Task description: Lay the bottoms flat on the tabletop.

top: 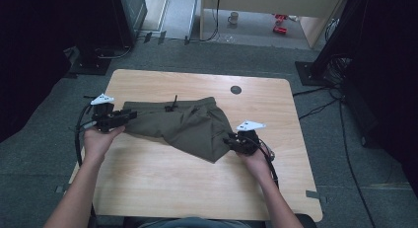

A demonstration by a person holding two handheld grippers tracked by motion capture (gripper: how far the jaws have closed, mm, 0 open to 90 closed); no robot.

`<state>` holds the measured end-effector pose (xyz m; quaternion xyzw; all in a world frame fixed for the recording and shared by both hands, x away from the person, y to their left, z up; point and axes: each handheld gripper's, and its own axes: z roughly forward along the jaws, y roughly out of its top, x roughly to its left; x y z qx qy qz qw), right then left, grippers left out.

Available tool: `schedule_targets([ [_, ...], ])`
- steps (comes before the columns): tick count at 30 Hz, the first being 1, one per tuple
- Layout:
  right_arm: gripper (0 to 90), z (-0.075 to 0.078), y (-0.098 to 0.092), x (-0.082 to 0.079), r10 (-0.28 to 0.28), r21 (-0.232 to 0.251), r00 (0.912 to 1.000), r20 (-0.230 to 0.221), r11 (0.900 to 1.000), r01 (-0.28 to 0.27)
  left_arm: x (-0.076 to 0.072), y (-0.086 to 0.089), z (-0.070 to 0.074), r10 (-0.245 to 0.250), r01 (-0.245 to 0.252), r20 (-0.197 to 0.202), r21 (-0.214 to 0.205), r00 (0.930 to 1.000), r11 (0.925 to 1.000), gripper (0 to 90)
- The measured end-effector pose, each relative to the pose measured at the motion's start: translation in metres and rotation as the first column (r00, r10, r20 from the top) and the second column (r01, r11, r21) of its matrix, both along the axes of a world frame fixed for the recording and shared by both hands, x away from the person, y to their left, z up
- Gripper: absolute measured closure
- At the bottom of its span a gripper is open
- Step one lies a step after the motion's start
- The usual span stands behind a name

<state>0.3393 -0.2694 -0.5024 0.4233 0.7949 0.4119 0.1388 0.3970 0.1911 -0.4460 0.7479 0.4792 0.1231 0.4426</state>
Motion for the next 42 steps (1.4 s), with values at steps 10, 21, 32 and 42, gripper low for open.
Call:
schedule_targets([
  [10,59.8,-0.003,0.026,0.0,0.048,-0.007,0.9981,0.04,0.9989,-0.047,-0.004,-0.017,-0.037,-0.076,0.08,-0.091,0.046,0.993,0.9957,63.2],
  [21,63.0,-0.017,0.032,0.007,0.057,-0.073,0.9979,0.03,0.9959,-0.054,0.01,-0.04,-0.057,-0.099,0.111,-0.111,0.107,0.9889,0.988,64.9],
  [32,63.6,-0.015,-0.006,0.019,-0.01,-0.09,0.9999,0.01,0.9959,0.011,0.04,-0.086,-0.059,-0.139,0.149,-0.109,0.088,0.9842,0.9849,65.3],
  [42,65.4,-0.016,-0.047,0.034,-0.076,-0.073,0.997,0.01,0.9944,0.077,0.065,-0.122,-0.061,-0.169,0.177,-0.099,0.079,0.9807,0.981,65.2],
])
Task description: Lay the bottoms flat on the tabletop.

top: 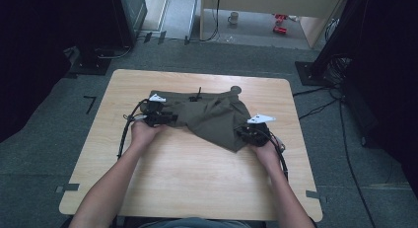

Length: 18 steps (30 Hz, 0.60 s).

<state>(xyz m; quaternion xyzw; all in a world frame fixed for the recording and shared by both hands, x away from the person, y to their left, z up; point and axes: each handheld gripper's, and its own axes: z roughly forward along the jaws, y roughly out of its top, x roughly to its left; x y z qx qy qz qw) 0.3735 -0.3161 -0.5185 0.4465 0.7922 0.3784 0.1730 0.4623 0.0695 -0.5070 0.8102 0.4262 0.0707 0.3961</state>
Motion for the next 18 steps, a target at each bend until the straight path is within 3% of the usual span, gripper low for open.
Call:
schedule_targets([
  [5,60.5,0.002,-0.005,0.005,-0.005,0.028,0.9995,-0.03,0.9996,0.006,0.002,-0.002,0.004,0.01,-0.01,-0.013,-0.017,0.9999,0.9998,60.8],
  [6,59.4,0.007,-0.006,0.006,-0.023,0.04,0.9995,-0.021,0.9989,0.024,0.002,-0.002,0.006,0.012,-0.012,-0.007,-0.018,0.9999,0.9998,56.6],
  [18,51.6,0.029,0.0,0.026,-0.032,0.123,0.9994,0.014,0.9919,0.03,-0.017,0.007,0.031,-0.036,0.036,0.019,0.009,0.9991,0.9993,49.1],
])
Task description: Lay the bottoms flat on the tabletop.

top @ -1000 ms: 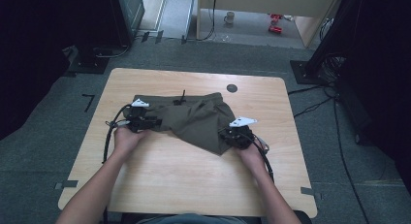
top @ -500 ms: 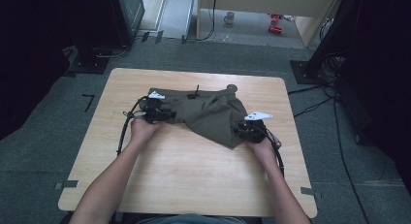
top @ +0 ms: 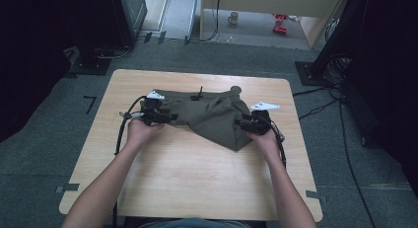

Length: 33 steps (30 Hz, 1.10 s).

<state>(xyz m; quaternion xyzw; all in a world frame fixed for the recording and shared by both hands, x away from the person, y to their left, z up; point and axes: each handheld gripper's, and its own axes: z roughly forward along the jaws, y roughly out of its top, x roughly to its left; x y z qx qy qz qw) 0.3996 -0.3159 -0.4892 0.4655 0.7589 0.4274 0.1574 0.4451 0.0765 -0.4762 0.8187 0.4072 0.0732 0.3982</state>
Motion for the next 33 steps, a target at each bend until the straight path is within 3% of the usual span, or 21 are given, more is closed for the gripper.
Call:
schedule_targets([
  [6,50.0,0.009,0.007,0.02,-0.01,0.034,1.0,0.002,0.9994,0.009,-0.013,0.011,0.002,0.006,-0.006,0.003,-0.036,1.0,0.9993,47.9],
  [13,48.0,0.009,0.024,0.04,0.009,0.071,0.9998,-0.017,0.9974,-0.008,-0.024,0.026,0.002,0.023,-0.023,0.008,-0.041,0.9997,0.9989,46.7],
  [17,47.0,0.005,0.034,0.044,0.019,0.012,0.9998,0.009,0.9997,-0.02,-0.027,0.036,0.001,0.043,-0.043,0.007,-0.038,0.9991,0.9984,46.7],
  [20,46.7,-0.003,0.036,0.047,0.008,-0.002,0.9998,-0.016,1.0,-0.008,-0.027,0.043,-0.001,0.062,-0.062,-0.007,-0.059,0.998,0.9963,46.7],
  [24,55.6,-0.012,0.036,0.051,0.01,-0.003,0.999,-0.043,0.9999,-0.01,-0.027,0.048,-0.004,0.072,-0.073,-0.017,-0.069,0.9972,0.9949,47.2],
  [26,63.7,-0.014,0.036,0.052,0.012,0.011,0.9981,-0.06,0.9999,-0.011,-0.027,0.05,-0.005,0.077,-0.079,-0.025,-0.085,0.9967,0.9932,47.9],
  [29,81.1,-0.013,0.041,0.05,0.028,-0.021,0.998,-0.056,0.9993,-0.03,-0.027,0.052,-0.005,0.08,-0.083,-0.03,-0.098,0.9963,0.9917,49.0],
  [33,86.4,-0.003,0.045,0.047,0.026,-0.021,0.9987,-0.045,0.9994,-0.027,-0.028,0.054,-0.005,0.081,-0.084,-0.034,-0.098,0.9961,0.9916,49.1],
])
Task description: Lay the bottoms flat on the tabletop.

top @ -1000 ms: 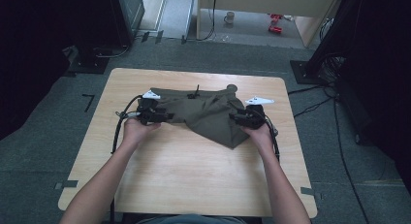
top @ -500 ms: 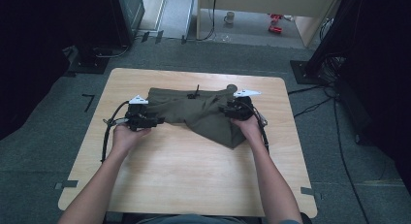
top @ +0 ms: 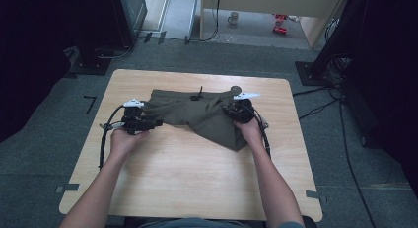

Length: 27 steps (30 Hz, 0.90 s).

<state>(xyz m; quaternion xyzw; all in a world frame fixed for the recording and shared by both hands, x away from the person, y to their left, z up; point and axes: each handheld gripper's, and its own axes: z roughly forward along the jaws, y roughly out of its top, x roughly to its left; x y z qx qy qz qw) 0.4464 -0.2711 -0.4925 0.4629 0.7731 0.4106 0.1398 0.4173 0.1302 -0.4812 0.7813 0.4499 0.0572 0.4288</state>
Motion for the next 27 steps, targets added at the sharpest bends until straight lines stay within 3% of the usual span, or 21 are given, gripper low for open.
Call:
schedule_targets([
  [7,86.9,0.025,0.003,-0.015,0.041,-0.005,0.9979,0.05,0.9992,-0.041,-0.004,0.005,0.004,0.011,-0.011,0.014,-0.006,0.9998,0.9999,49.3],
  [14,86.9,0.048,0.019,-0.042,0.12,-0.014,0.9851,0.124,0.9928,-0.119,-0.011,0.011,0.008,0.02,-0.02,0.023,-0.011,0.9995,0.9997,49.2],
  [18,86.8,0.053,0.03,-0.062,0.165,-0.02,0.9745,0.152,0.9863,-0.164,-0.016,0.013,0.012,0.022,-0.022,0.033,-0.011,0.9992,0.9997,48.8],
  [27,86.5,0.049,0.052,-0.099,0.252,-0.016,0.9539,0.163,0.9674,-0.253,-0.024,0.021,0.016,0.038,-0.037,0.042,-0.017,0.9984,0.9992,48.5],
])
